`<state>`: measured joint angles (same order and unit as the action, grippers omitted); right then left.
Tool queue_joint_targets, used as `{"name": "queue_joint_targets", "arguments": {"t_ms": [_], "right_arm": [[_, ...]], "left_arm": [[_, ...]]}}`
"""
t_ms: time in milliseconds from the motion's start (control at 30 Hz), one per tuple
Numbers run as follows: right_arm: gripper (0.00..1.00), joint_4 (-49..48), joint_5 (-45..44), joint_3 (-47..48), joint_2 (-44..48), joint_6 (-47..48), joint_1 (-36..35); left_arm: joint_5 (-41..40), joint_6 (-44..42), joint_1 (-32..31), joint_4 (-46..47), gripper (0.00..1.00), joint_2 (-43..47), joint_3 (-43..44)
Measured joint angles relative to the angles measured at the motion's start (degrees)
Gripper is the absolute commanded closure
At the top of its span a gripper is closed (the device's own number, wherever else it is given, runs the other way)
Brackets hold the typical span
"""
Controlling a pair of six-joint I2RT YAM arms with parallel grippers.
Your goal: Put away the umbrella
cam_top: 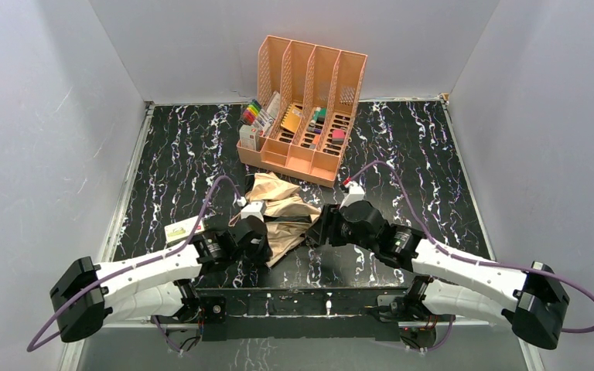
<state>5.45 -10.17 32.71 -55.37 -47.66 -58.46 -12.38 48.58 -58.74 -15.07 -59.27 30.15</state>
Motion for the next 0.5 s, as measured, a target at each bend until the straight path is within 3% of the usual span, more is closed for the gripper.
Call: {"name": "queue_joint_targets", "arguments": {"t_ms": [500], "right_arm": [[0.35,-1.64,1.79,-0.79,6.01,11.8,0.0]], "left_arm": [[-2.12,-6.99,1.99,-1.46,1.0,3.34,19.82]]}}
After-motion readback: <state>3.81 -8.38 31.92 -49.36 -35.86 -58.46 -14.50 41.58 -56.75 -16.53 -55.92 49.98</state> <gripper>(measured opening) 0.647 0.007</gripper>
